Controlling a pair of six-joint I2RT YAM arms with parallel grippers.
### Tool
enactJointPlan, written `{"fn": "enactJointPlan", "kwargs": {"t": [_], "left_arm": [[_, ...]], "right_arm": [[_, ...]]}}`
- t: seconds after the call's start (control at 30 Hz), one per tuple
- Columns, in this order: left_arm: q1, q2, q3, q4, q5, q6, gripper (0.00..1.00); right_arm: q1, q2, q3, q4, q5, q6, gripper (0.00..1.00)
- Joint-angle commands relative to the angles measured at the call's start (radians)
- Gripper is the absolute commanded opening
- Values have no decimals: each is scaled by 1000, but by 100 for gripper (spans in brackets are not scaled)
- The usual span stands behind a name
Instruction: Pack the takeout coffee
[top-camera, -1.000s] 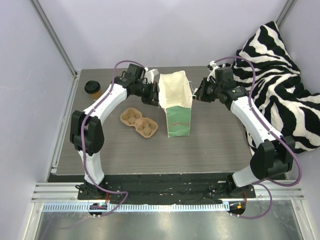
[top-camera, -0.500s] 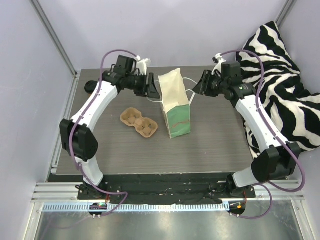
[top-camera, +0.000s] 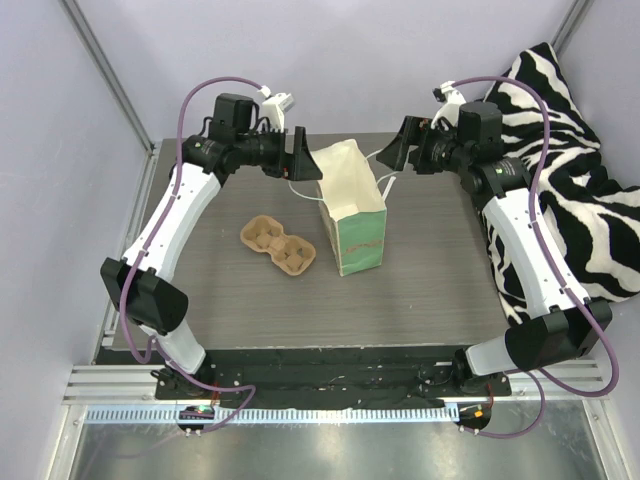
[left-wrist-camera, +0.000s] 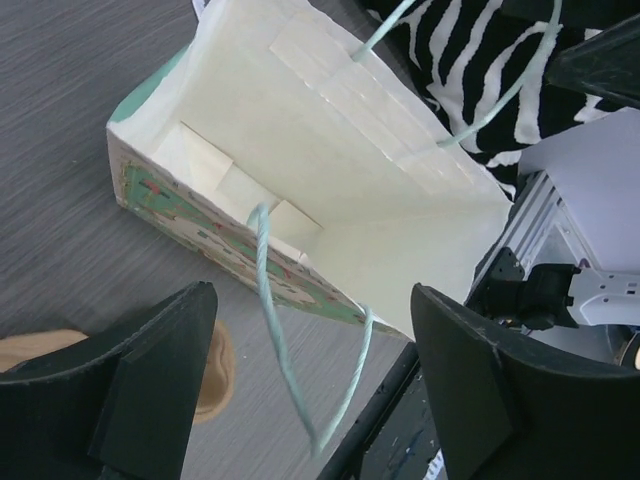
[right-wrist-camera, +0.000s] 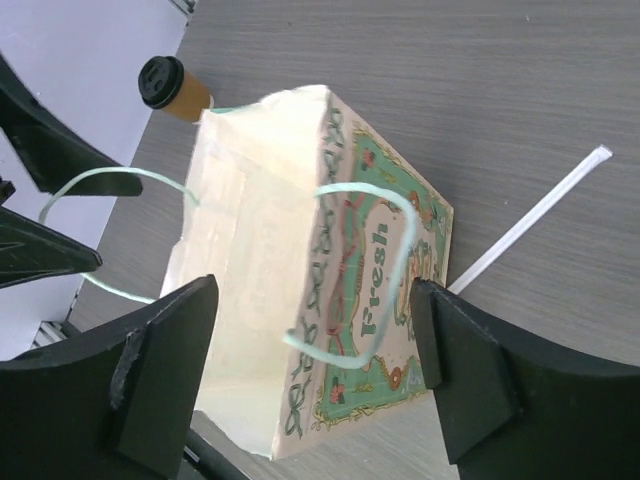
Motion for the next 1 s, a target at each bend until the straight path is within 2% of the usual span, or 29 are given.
{"fn": "enactJointPlan", "kwargs": {"t": [0.0,0.1,0.2,0.37,0.6,0.77,0.97], "left_arm": [[45,-71,15,26,59,17,88],[143,-82,0,68,203,-42,100],[246,-103,-43,163,291,-141,100],[355,-125,-85,181,297,-170,100],[370,-178,-207,102,246,-72,100],[370,-204,-305,109,245,-73,100],[370,-198,-338,115,234,-81,100]], "right_arm": [[-1,-43,90,59,-41,-107,90],[0,-38,118,97,-75,-188,91],[0,-21,137,154,-113,-280,91],[-1,83,238,189,-144,-377,89],[19,264,402,162,-178,-417,82],[22,378,489,120,-199,-399,75],[35,444,519,31,-175,-425,66]]}}
